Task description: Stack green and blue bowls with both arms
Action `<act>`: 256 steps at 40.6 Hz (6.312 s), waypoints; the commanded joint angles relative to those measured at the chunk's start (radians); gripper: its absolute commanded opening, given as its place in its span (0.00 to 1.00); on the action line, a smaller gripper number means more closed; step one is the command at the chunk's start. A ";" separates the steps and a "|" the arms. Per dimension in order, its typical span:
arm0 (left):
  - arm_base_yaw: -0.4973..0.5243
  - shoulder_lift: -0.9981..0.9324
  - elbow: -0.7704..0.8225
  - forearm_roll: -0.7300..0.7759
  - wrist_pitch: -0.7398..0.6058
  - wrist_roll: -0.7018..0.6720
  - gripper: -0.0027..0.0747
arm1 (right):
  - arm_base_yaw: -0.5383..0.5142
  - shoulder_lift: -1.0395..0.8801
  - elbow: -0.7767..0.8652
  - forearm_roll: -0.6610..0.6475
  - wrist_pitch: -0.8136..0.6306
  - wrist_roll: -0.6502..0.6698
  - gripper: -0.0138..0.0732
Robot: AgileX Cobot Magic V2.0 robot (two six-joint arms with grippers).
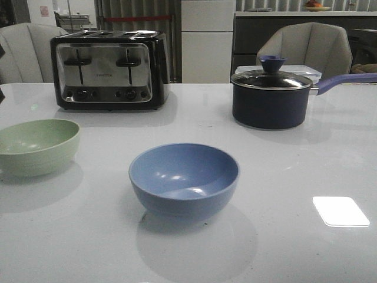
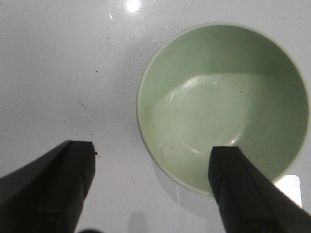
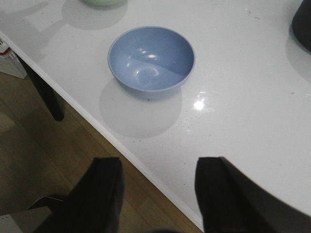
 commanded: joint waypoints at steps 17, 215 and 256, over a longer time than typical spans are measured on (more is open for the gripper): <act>-0.007 0.222 -0.124 0.014 -0.137 -0.002 0.75 | 0.000 0.003 -0.027 -0.007 -0.070 -0.012 0.67; -0.540 -1.141 0.585 -0.113 -0.057 0.157 0.15 | 0.000 0.003 -0.027 -0.008 -0.007 -0.012 0.22; 0.001 -1.585 0.964 -0.179 -0.473 0.158 0.15 | 0.000 0.003 -0.027 -0.008 -0.005 -0.012 0.22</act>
